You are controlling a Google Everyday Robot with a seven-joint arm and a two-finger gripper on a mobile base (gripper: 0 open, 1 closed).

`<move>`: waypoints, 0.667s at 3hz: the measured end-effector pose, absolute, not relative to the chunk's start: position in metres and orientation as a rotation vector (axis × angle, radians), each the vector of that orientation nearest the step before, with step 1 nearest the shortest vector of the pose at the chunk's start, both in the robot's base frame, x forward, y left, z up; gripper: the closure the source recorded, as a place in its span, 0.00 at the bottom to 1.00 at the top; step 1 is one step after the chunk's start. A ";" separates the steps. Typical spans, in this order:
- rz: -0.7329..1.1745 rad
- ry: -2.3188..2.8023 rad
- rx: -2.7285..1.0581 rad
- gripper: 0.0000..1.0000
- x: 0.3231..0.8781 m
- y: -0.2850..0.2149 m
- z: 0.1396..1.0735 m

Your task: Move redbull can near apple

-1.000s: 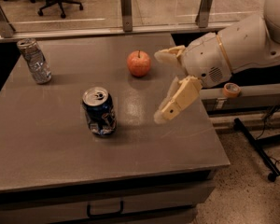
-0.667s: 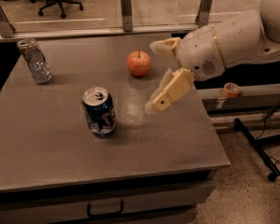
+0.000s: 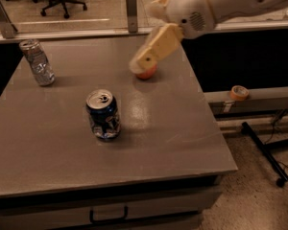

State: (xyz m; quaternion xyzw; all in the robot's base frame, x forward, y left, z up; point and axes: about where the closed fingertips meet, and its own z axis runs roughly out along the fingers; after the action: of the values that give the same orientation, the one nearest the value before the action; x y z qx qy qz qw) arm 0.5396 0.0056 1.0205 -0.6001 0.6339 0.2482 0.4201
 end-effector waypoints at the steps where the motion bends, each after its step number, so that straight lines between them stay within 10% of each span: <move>1: 0.679 1.621 -1.520 0.00 0.572 0.044 1.025; 2: 0.770 1.658 -1.521 0.00 0.597 0.095 0.995</move>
Offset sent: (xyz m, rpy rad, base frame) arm 0.0848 0.1465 -0.0874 0.0083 0.2608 0.0502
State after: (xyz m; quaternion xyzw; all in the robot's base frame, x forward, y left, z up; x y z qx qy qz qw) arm 0.5972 0.0950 0.9954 -0.5936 0.6470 0.3003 0.3727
